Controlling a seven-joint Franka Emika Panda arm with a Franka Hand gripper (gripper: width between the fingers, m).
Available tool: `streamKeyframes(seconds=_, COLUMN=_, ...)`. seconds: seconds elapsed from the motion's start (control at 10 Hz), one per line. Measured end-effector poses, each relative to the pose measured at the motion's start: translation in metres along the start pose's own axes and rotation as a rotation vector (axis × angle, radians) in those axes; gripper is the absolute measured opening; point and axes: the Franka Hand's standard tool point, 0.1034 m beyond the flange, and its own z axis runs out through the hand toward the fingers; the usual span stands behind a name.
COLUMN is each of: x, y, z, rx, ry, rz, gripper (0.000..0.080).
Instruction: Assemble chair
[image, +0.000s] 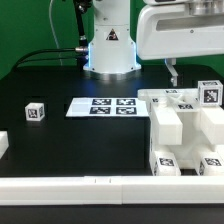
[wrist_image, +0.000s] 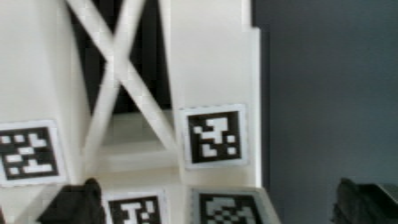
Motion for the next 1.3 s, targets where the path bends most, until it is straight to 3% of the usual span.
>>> streamKeyframes(seconds=0.3, x=0.0, y=-0.001, z=0.005, rx=-0.004, ry=-0.016, rz=0.062, gripper=0.0649)
streamKeyframes(seconds=1.3, x=0.021, y=-0.002, z=-0.005, rx=-0.021, ry=0.051, rz=0.099, gripper=0.0649)
